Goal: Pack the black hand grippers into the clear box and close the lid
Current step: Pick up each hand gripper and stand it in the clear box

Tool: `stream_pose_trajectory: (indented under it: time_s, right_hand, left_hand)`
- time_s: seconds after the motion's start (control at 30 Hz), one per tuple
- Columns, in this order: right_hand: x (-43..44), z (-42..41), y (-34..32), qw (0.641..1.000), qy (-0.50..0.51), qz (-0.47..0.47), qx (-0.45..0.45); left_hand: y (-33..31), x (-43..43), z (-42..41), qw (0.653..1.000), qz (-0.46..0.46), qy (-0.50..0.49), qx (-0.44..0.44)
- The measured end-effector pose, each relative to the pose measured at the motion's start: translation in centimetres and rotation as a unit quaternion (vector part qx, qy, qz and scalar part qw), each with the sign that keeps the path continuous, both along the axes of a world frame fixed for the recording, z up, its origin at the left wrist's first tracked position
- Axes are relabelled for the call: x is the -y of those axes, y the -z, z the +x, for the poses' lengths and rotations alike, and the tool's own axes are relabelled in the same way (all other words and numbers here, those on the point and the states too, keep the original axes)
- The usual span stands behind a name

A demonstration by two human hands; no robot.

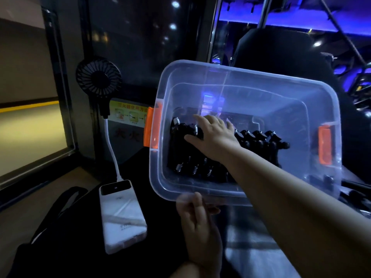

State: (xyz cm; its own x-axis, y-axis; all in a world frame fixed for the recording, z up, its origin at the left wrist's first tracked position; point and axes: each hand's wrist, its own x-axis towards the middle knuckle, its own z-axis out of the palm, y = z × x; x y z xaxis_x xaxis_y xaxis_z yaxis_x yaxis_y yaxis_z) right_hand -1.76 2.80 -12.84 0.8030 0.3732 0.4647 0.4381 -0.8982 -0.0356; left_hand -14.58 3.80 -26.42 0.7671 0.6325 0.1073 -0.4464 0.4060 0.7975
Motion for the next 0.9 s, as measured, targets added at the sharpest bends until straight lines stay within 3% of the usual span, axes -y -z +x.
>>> stream_pose_trajectory:
  time_s: [0.37, 0.73, 0.9]
  right_hand:
    - [13.6, -5.6, 1.4, 0.988, 0.125, 0.084, 0.043]
    - [19.6, -9.0, 5.1, 0.987, 0.136, -0.001, 0.089]
    - [21.5, -10.2, 6.5, 0.984, 0.119, 0.055, 0.118]
  left_hand:
    - [-1.8, -0.2, -1.2, 0.999, 0.036, -0.027, 0.027]
    - [-2.1, 0.2, -1.2, 0.994, 0.094, -0.058, 0.021]
    - [-1.8, 0.3, -1.0, 0.992, 0.105, -0.073, 0.017]
